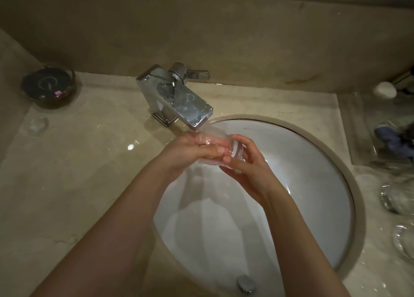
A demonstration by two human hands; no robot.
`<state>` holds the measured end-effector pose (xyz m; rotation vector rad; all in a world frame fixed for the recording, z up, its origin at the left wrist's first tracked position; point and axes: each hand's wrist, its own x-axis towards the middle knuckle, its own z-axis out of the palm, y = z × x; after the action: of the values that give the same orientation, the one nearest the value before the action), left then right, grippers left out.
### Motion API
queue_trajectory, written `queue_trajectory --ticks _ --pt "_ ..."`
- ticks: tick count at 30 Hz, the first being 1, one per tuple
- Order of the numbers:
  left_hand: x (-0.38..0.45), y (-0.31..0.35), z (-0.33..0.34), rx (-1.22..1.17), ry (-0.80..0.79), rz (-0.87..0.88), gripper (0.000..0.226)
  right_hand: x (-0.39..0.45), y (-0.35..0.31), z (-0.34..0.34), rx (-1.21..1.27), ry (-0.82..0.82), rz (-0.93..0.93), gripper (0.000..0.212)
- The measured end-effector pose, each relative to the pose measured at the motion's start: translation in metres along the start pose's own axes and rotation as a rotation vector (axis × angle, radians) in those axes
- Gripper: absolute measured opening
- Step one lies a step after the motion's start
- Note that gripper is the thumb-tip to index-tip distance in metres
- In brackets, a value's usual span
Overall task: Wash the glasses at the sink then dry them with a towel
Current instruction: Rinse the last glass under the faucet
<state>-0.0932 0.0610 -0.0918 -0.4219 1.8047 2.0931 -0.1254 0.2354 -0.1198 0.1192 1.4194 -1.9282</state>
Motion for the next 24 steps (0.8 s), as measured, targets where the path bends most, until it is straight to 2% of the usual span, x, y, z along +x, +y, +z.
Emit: queue_trajectory --ticks 1,2,4,5,8,11,13,15,16,19,22,24 --pt "0.000 0.000 0.001 0.027 -0.015 0.009 0.026 0.000 -0.005 0.001 -0.015 0.009 0.055 0.032" --pt "0.000 0.000 0.002 0.062 -0.039 0.010 0.031 0.000 -0.010 0.002 -0.036 0.006 0.136 0.033" --pt "0.002 -0.001 0.004 0.097 -0.066 -0.001 0.035 0.002 -0.020 0.002 -0.106 0.000 0.246 0.054" --pt "0.002 -0.001 0.003 0.086 -0.064 -0.002 0.035 0.005 -0.022 0.001 -0.131 -0.008 0.250 0.052" --pt "0.004 0.003 0.002 0.006 -0.025 0.008 0.038 0.009 -0.024 -0.004 -0.160 -0.036 0.172 0.017" --pt "0.005 0.009 0.000 0.005 0.054 0.025 0.050 0.012 -0.015 -0.008 -0.124 -0.037 0.064 0.033" --pt "0.005 0.011 0.000 0.054 0.052 0.041 0.046 0.012 -0.012 -0.002 -0.054 -0.016 0.095 0.037" --pt "0.004 0.012 0.001 0.092 0.020 0.042 0.037 0.013 -0.013 0.004 -0.042 -0.017 0.178 0.056" --pt "0.003 0.012 0.001 0.090 0.006 0.034 0.034 0.013 -0.014 0.005 -0.034 -0.030 0.183 0.056" --pt "0.001 0.014 0.001 0.039 -0.002 0.031 0.036 0.013 -0.014 0.002 -0.061 -0.076 0.109 0.025" --pt "0.000 0.014 0.004 -0.010 0.021 0.040 0.046 0.014 -0.010 -0.008 -0.131 -0.105 -0.009 0.046" --pt "0.003 0.010 0.005 -0.012 0.021 0.049 0.055 0.015 -0.011 -0.009 -0.097 -0.103 0.005 0.044"
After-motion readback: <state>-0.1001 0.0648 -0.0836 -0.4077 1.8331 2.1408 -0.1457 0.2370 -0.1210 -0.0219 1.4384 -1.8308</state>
